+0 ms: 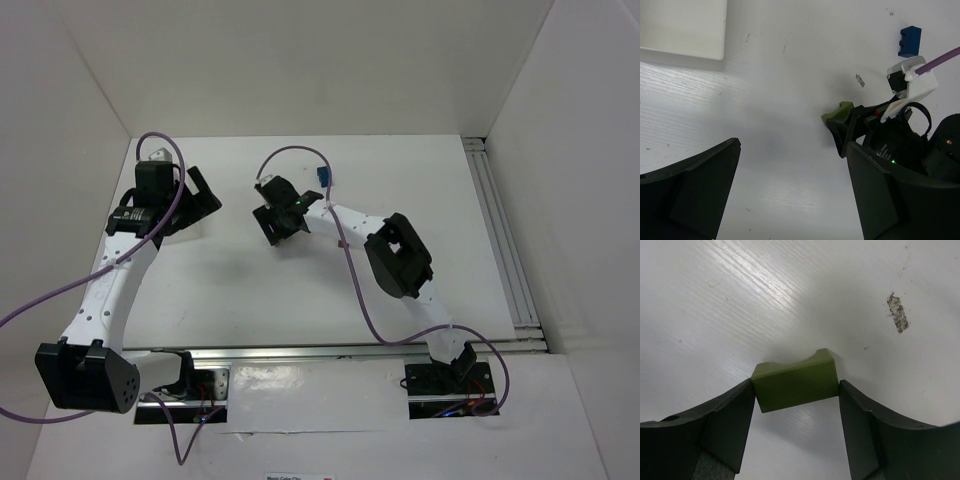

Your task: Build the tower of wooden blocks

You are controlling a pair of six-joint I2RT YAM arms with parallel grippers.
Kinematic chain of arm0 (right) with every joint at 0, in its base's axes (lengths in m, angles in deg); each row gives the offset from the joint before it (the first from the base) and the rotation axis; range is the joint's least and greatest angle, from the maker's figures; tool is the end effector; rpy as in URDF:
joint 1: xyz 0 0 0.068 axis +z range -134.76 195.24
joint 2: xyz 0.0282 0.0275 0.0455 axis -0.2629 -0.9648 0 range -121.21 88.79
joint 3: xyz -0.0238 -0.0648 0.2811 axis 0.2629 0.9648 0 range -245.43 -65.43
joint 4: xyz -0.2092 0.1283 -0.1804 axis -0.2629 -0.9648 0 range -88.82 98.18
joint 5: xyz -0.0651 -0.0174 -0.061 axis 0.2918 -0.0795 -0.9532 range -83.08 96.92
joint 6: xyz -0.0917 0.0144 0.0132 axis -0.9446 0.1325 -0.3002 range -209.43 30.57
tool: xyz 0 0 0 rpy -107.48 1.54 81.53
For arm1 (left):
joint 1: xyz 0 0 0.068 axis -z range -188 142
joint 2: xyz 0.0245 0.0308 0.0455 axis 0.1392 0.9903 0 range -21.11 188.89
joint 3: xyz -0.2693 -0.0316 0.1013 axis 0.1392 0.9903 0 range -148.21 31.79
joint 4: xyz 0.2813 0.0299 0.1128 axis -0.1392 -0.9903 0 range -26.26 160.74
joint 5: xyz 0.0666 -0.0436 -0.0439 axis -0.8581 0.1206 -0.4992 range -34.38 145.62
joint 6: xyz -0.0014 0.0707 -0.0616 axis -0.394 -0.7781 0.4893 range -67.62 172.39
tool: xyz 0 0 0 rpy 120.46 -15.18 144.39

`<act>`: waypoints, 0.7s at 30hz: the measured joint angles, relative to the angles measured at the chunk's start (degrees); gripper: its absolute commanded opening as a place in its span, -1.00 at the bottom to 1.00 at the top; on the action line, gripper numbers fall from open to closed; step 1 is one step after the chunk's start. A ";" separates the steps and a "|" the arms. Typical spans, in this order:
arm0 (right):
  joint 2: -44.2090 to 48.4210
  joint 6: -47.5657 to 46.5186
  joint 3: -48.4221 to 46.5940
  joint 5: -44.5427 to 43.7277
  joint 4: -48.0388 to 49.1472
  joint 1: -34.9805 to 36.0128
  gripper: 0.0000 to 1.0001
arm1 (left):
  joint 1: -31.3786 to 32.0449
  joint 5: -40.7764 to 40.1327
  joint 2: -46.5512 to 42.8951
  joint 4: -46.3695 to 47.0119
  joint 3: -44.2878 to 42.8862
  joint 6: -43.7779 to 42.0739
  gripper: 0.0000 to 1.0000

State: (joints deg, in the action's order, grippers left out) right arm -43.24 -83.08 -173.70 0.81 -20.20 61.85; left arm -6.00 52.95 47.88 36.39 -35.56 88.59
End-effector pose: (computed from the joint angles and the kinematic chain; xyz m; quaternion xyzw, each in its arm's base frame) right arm 0.4156 0.4265 0.1354 -0.3089 0.8928 0.0993 0.3125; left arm 0.3395 -0.0079 0.3345 -0.2720 0.8482 -0.1289 0.4358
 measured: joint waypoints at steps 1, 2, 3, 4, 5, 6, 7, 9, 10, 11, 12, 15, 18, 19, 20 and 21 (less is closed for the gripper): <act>0.11 1.66 0.00 -0.55 -0.37 0.02 0.32 | 0.00 0.00 0.00 0.00 0.00 0.00 1.00; 0.15 3.13 0.00 -0.92 -0.63 0.07 0.37 | 0.00 0.00 0.00 0.00 0.00 0.00 1.00; 0.20 4.52 -0.02 -1.44 -0.85 0.13 0.40 | 0.00 0.00 0.00 0.00 0.00 0.00 1.00; 0.22 5.77 -0.02 -2.01 -1.18 0.24 0.40 | 0.00 0.00 0.00 -0.02 0.00 0.00 1.00; 0.24 6.84 -0.04 -2.51 -1.49 0.37 0.40 | 0.00 -0.02 0.00 0.00 0.00 0.00 1.00; 0.24 8.15 -0.26 -3.23 -2.19 0.57 0.42 | 0.00 0.00 0.00 0.00 0.00 0.00 1.00; 0.24 9.42 -0.63 -3.67 -3.19 0.79 0.46 | 0.00 0.00 0.00 0.00 0.00 0.00 1.00; 0.20 11.41 -1.36 -3.89 -5.25 1.18 0.61 | 0.00 -0.02 0.00 0.00 0.00 -0.02 1.00; 0.13 12.31 -1.70 -3.82 -6.36 1.40 0.68 | 0.00 -0.02 0.00 0.00 0.00 -0.04 1.00; 0.04 12.87 -2.14 -3.72 -7.43 1.60 0.72 | 0.00 0.00 0.00 -0.02 0.00 -0.07 1.00; 0.00 13.35 -2.25 -3.37 -7.93 1.79 0.77 | 0.00 -0.02 0.00 0.00 0.00 -0.07 1.00; 0.02 13.55 -1.64 -2.40 -7.80 2.14 0.94 | 0.00 0.02 0.00 0.00 0.00 -0.09 1.00; 0.00 12.04 -0.76 -1.77 -8.09 2.25 0.97 | 0.00 0.07 0.00 0.02 0.00 -0.07 1.00; 0.00 11.37 -0.81 -1.64 -8.37 2.25 0.97 | 0.00 0.07 0.00 0.04 0.00 -0.07 1.00; 0.00 10.43 -0.98 -1.60 -8.68 2.25 0.97 | 0.00 0.07 0.00 0.04 0.00 -0.07 1.00; 0.00 9.77 -1.29 -1.60 -8.79 2.25 0.97 | 0.00 0.07 0.00 0.04 0.00 -0.04 1.00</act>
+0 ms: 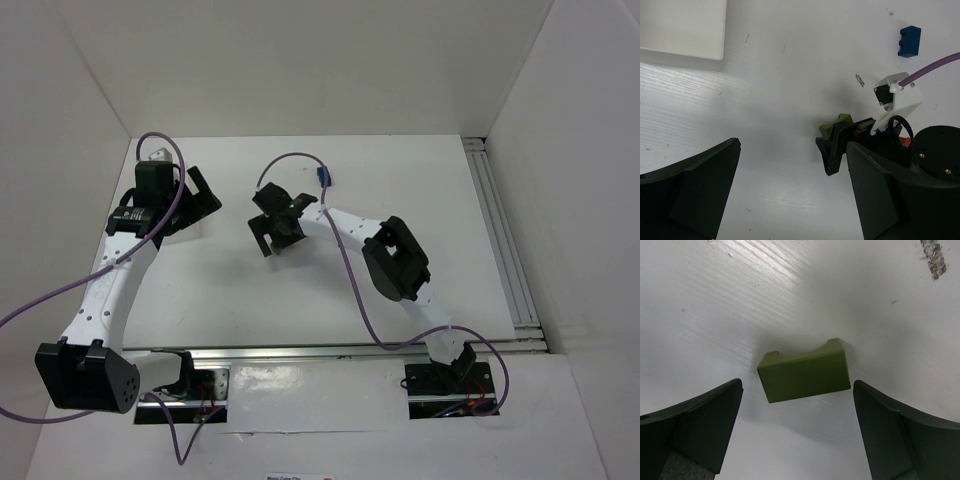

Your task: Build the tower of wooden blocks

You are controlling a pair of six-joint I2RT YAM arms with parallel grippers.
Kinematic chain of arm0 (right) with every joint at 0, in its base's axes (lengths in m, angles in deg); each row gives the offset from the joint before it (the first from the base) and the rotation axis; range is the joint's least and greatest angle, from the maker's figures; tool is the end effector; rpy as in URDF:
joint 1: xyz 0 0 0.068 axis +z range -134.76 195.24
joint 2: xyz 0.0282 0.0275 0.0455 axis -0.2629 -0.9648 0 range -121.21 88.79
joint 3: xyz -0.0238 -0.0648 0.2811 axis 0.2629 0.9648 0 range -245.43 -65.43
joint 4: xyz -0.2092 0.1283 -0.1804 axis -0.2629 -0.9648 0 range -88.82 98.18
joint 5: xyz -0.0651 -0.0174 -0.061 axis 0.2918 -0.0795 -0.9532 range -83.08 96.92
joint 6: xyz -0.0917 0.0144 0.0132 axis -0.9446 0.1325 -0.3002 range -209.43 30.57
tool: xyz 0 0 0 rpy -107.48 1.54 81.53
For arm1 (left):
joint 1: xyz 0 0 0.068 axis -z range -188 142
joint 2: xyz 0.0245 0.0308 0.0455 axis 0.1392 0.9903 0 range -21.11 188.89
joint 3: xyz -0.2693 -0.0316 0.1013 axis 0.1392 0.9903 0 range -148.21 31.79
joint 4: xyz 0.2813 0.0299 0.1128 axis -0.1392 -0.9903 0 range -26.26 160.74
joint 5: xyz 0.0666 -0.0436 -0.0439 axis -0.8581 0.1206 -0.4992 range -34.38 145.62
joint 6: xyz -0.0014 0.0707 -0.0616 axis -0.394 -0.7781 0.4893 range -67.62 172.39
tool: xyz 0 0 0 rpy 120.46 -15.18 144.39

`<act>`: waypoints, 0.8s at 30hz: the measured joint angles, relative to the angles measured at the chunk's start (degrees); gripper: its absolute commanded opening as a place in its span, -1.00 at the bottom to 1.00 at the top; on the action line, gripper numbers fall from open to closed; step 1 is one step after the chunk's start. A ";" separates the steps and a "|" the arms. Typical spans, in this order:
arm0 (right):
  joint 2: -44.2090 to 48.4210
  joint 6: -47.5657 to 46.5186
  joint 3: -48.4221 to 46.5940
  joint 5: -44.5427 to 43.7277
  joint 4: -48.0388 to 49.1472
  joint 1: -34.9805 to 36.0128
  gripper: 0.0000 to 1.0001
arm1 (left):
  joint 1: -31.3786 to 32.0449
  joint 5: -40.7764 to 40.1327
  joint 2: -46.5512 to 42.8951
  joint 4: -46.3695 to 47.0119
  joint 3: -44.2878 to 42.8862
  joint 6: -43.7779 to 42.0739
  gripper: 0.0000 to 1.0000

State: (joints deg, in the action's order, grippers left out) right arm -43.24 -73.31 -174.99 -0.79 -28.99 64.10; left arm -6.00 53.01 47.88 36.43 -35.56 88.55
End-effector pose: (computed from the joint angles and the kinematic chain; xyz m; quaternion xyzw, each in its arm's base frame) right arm 0.3898 0.4289 0.1306 -0.2545 0.9288 0.0856 0.2552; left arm 0.3396 -0.0080 0.3346 -0.2715 0.8482 -0.1293 0.4360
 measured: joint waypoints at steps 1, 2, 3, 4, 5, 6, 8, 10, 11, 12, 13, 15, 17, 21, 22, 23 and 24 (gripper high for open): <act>0.00 -0.98 -0.24 0.02 0.02 0.00 0.97 | 0.00 0.00 0.00 0.00 0.00 0.00 1.00; 0.00 -1.77 -0.37 0.02 0.00 0.00 0.97 | 0.00 0.00 0.00 0.00 0.00 -0.02 1.00; 0.00 -2.58 -0.52 0.02 0.00 0.00 0.97 | 0.00 0.00 0.00 0.00 0.00 0.00 1.00; 0.00 -3.21 -0.61 0.07 0.02 0.00 0.97 | 0.00 0.00 0.00 0.00 0.00 0.00 1.00; 0.00 -3.89 -0.61 0.31 0.04 -0.02 0.97 | 0.00 0.00 0.00 0.00 0.00 -0.02 1.00; 0.00 -4.46 -0.61 0.61 0.07 -0.02 0.97 | 0.00 0.00 0.00 0.00 0.00 -0.02 1.00; 0.00 -5.51 -0.61 1.14 0.11 -0.11 0.87 | 0.00 0.00 0.00 0.00 0.00 -0.02 1.00; 0.00 -6.25 -0.61 1.44 0.22 -0.35 0.78 | 0.00 0.00 0.02 0.00 0.00 -0.02 1.00; 0.00 -6.64 -0.61 1.53 0.26 -0.37 0.74 | 0.00 0.00 0.02 0.00 0.00 -0.02 1.00; 0.00 -6.86 -0.63 1.55 0.26 -0.37 0.71 | 0.00 0.00 0.02 0.00 0.00 0.00 1.00; 0.00 -7.06 -0.66 1.70 0.26 -0.46 0.71 | 0.00 0.00 0.02 0.00 0.00 -0.02 1.00; 0.00 -7.26 -0.72 2.14 0.28 -0.66 0.71 | 0.00 0.02 0.02 0.00 0.00 -0.02 1.00; -0.02 -7.48 -0.81 2.40 0.28 -0.83 0.71 | 0.00 0.00 0.02 0.00 0.00 -0.02 1.00; -0.07 -7.74 -0.81 2.73 0.33 -1.40 0.69 | 0.00 0.00 0.02 0.00 0.00 0.00 1.00; -0.11 -7.85 -0.81 2.99 0.42 -1.57 0.69 | 0.00 0.02 0.02 0.00 0.00 0.00 1.00; -0.13 -7.89 -0.81 3.10 0.50 -1.75 0.67 | 0.00 0.00 0.02 0.02 0.00 -0.02 1.00; -0.15 -8.04 -0.81 3.52 0.52 -1.90 0.67 | 0.00 0.00 0.02 0.00 0.00 -0.02 1.00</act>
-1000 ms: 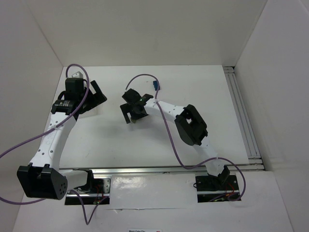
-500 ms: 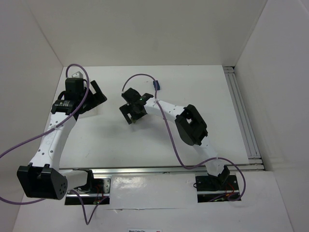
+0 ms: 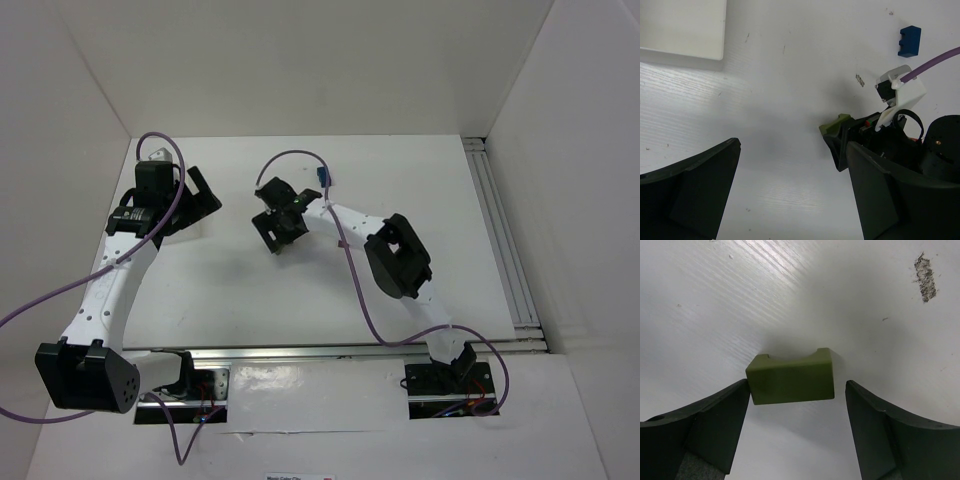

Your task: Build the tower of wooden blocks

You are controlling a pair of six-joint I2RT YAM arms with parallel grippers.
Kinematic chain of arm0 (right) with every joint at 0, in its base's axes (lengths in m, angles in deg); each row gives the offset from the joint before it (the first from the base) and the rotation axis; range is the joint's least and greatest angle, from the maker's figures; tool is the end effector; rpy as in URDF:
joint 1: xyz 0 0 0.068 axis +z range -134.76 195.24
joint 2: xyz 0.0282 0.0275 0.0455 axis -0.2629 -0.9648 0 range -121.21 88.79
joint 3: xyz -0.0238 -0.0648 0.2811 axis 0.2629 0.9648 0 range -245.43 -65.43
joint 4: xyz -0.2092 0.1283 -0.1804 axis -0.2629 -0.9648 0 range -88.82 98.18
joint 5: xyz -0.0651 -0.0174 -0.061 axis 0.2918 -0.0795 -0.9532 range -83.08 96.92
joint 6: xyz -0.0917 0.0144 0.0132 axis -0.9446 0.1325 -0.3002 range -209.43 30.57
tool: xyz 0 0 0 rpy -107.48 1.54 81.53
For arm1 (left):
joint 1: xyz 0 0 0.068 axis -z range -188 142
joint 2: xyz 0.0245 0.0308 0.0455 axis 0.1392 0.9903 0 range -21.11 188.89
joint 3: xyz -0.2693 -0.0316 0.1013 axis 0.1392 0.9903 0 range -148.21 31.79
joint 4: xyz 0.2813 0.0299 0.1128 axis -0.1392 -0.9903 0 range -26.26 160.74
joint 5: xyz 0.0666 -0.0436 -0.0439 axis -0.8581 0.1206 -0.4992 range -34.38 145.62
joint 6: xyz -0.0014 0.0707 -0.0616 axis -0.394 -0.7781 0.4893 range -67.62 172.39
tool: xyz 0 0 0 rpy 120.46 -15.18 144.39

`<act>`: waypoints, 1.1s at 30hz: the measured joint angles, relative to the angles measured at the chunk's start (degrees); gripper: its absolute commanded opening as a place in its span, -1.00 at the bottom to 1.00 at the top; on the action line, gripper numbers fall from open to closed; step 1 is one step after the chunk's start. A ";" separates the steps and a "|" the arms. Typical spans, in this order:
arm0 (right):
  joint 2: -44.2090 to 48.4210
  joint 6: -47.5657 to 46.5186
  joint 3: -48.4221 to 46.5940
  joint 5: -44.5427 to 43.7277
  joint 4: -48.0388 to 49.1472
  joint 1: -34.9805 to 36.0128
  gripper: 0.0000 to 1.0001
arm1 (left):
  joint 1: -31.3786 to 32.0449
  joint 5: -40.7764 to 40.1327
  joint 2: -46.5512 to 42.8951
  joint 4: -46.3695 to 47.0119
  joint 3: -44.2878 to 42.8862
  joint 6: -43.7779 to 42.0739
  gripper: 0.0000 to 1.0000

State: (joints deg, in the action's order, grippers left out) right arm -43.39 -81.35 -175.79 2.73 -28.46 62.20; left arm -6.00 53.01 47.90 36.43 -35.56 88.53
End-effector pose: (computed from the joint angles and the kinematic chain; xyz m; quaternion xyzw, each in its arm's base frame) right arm 0.4029 0.4224 0.1346 -0.3107 0.9102 0.0943 0.2571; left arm 0.3397 -0.0080 0.3345 -0.2714 0.8484 -0.1292 0.4358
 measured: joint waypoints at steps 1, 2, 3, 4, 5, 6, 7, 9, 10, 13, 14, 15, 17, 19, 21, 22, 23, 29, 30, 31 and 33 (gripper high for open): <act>-0.02 -0.11 0.00 0.26 0.02 -0.07 0.64 | 0.00 0.00 0.00 0.00 0.00 0.02 1.00; -0.04 -0.17 0.00 0.55 0.07 -0.28 0.64 | 0.00 0.02 0.00 0.00 0.00 0.02 1.00; -0.07 -0.33 0.00 0.83 0.17 -0.50 0.61 | 0.00 0.00 0.00 0.00 0.00 0.00 1.00; -0.09 -0.48 0.00 1.18 0.31 -0.63 0.61 | 0.00 0.02 0.00 0.00 0.00 0.02 1.00; -0.09 -0.52 0.00 1.46 0.37 -0.63 0.58 | 0.00 0.00 0.00 0.02 0.02 0.02 1.00; -0.09 -0.59 0.00 1.66 0.46 -0.68 0.58 | 0.00 0.02 0.00 0.04 0.09 0.00 1.00; -0.09 -0.68 0.00 1.90 0.55 -0.72 0.58 | 0.00 0.02 0.00 0.04 0.15 0.02 1.00; -0.09 -0.94 0.00 2.12 0.61 -0.76 0.55 | 0.00 0.02 0.04 0.02 0.26 0.02 1.00; -0.09 -1.11 0.00 2.19 0.61 -0.76 0.55 | 0.00 0.02 0.07 0.04 0.26 0.02 1.00; -0.11 -1.40 0.00 2.69 0.61 -0.76 0.55 | 0.00 0.02 0.11 0.04 0.26 0.02 1.00; -0.11 -1.49 0.00 2.82 0.61 -0.76 0.55 | 0.00 0.02 0.11 0.04 0.26 0.02 1.00; -0.11 -1.55 0.00 2.93 0.61 -0.76 0.55 | 0.00 0.02 0.11 0.04 0.26 0.02 1.00; -0.11 -1.57 0.00 3.13 0.61 -0.76 0.55 | 0.00 0.02 0.11 0.04 0.26 0.02 1.00; -0.13 -1.60 0.00 3.37 0.61 -0.76 0.55 | 0.00 0.02 0.11 0.04 0.26 0.00 1.00; -0.22 -1.60 0.00 3.56 0.63 -0.76 0.55 | 0.00 0.00 0.11 0.04 0.26 0.02 1.00; -0.31 -1.60 0.00 3.61 0.63 -0.76 0.50 | 0.00 0.00 0.11 0.04 0.26 0.02 1.00; -0.39 -1.62 0.00 3.63 0.63 -0.76 0.47 | 0.00 0.02 0.11 0.04 0.26 0.02 1.00; -0.44 -1.77 0.00 3.61 0.70 -0.76 0.41 | 0.00 0.02 0.11 0.04 0.26 0.02 1.00; -0.44 -1.77 0.00 3.56 0.68 -0.76 0.46 | 0.00 0.00 0.11 0.04 0.26 0.00 1.00; -0.44 -1.75 0.00 3.56 0.70 -0.76 0.51 | 0.00 0.00 0.11 0.04 0.26 0.02 1.00; -0.46 -1.79 -0.07 3.43 0.68 -0.76 0.54 | 0.00 0.02 0.11 0.04 0.26 0.02 1.00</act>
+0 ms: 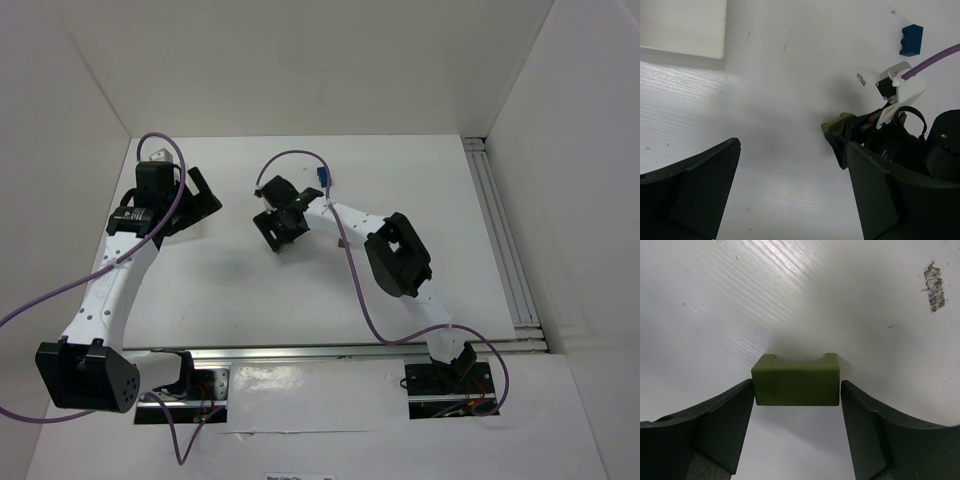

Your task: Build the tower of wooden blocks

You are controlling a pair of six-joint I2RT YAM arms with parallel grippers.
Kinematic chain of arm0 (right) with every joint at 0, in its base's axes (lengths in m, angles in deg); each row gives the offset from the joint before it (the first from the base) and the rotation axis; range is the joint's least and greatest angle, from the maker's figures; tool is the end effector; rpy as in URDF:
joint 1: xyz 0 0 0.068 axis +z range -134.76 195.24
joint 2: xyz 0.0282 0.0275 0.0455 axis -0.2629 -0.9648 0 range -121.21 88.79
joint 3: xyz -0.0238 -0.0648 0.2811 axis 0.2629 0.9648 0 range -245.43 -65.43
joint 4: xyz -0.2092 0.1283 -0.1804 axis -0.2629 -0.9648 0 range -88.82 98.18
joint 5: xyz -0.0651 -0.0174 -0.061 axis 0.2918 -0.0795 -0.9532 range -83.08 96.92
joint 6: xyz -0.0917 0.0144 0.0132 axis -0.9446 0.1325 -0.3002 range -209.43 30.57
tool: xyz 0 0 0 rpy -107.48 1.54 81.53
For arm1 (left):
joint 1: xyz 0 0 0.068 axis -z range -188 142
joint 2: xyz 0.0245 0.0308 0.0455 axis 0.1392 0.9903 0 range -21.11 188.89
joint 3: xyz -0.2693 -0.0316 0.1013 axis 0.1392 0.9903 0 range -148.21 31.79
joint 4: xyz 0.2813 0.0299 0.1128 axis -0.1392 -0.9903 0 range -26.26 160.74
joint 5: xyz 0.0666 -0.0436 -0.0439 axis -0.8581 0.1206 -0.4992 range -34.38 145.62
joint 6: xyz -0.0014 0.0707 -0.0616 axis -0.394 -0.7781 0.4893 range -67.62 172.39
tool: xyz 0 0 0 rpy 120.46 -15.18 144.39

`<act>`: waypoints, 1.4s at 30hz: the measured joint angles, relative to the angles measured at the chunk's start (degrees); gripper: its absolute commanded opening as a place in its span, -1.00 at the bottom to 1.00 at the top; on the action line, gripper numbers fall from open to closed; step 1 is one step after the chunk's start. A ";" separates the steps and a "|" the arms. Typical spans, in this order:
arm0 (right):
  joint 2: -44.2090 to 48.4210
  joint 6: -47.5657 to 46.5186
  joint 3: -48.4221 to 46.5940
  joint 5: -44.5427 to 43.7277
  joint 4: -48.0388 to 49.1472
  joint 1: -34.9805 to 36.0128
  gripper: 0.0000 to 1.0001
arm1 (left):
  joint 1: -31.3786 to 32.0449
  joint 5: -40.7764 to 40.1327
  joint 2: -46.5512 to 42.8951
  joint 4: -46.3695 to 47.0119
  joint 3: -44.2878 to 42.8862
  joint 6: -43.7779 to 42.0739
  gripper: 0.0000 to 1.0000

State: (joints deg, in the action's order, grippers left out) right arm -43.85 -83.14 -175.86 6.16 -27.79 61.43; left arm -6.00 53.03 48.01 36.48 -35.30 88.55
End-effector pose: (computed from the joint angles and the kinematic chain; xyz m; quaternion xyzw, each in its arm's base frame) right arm 0.4063 0.4219 0.1314 -0.3264 0.9046 0.1155 0.2487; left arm 0.3400 -0.0081 0.3321 -0.2717 0.8496 -0.1286 0.4334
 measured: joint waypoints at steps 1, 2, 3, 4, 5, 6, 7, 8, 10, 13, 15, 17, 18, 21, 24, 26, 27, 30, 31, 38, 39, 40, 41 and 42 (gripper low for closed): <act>-0.04 0.00 -0.15 -0.07 -0.02 0.00 0.54 | 0.00 0.00 0.00 0.00 0.00 0.00 1.00; -0.09 0.02 -0.37 -0.11 0.00 0.00 0.54 | 0.00 0.00 0.00 0.00 0.00 0.00 1.00; -0.11 0.00 -0.61 -0.11 -0.02 0.00 0.54 | 0.00 0.00 0.00 0.00 0.00 0.00 1.00; -0.15 0.00 -0.85 -0.11 0.00 0.00 0.54 | 0.00 -0.02 0.00 0.00 0.00 0.00 1.00; -0.28 0.02 -1.25 -0.13 0.00 0.00 0.54 | 0.00 0.00 0.00 0.00 0.00 0.00 1.00; -0.42 0.00 -1.60 -0.11 0.09 0.00 0.54 | 0.00 0.00 0.00 0.00 0.00 0.00 1.00; -0.63 0.00 -1.90 -0.13 0.09 0.00 0.51 | 0.00 -0.02 0.00 0.00 0.00 0.00 1.00; -0.85 -0.02 -2.27 -0.13 0.09 0.00 0.51 | 0.00 0.00 0.00 0.00 0.00 0.00 1.00; -1.49 -0.07 -2.95 -0.13 0.00 0.00 0.51 | 0.00 0.00 0.00 0.00 0.00 0.00 1.00; -2.45 -0.22 -3.65 -0.15 -0.02 0.00 0.55 | 0.00 0.00 0.00 0.00 0.00 0.00 1.00; -2.82 -0.22 -3.67 -0.15 -0.07 0.00 0.55 | 0.00 0.00 0.04 0.00 0.00 0.00 1.00; -3.06 -0.22 -3.67 -0.15 -0.13 0.00 0.57 | 0.00 0.00 0.11 0.00 0.00 0.00 1.00; -3.06 -0.24 -3.67 -0.15 -0.13 0.00 0.57 | 0.00 0.00 0.13 0.00 0.00 0.00 1.00; -3.06 -0.24 -3.67 -0.15 -0.11 0.00 0.57 | 0.00 0.00 0.15 0.00 0.00 -0.02 1.00; -3.06 -0.24 -3.56 -0.33 -0.11 0.00 0.54 | 0.00 0.00 0.15 0.00 0.00 0.00 1.00; -3.06 -0.24 -3.56 -0.66 -0.11 0.00 0.54 | 0.00 0.00 0.15 0.00 0.00 0.00 1.00; -3.06 -0.24 -3.56 -0.96 -0.11 0.00 0.56 | 0.00 0.00 0.15 0.00 0.00 0.00 1.00; -3.06 -0.24 -3.08 -2.03 -0.07 0.00 0.56 | 0.00 0.00 0.15 0.00 0.00 0.00 1.00; -3.04 -0.24 -2.78 -2.32 -0.07 0.00 0.56 | 0.00 0.00 0.15 0.02 0.00 0.00 1.00; -2.97 -0.83 -2.45 -3.39 -0.09 0.00 0.56 | 0.07 0.39 0.50 0.02 0.00 0.00 1.00; -2.97 -0.85 -2.45 -3.41 -0.09 0.00 0.56 | 0.07 0.42 0.66 0.02 0.00 0.00 1.00; -2.97 -0.85 -2.45 -3.48 -0.11 0.00 0.56 | 0.07 0.42 0.76 0.02 0.00 0.00 1.00; -2.97 -0.87 -2.45 -3.58 -0.11 0.00 0.60 | 0.07 0.42 0.85 0.02 0.00 0.00 1.00; -2.95 -0.85 -2.38 -3.72 -0.09 0.00 0.63 | 0.07 0.42 0.87 0.02 0.00 0.00 1.00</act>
State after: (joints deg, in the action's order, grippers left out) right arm -46.80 -84.00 -178.24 2.45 -27.87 61.43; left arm -5.93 53.45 48.89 36.50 -35.30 88.55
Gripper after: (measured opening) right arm 0.793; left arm 1.000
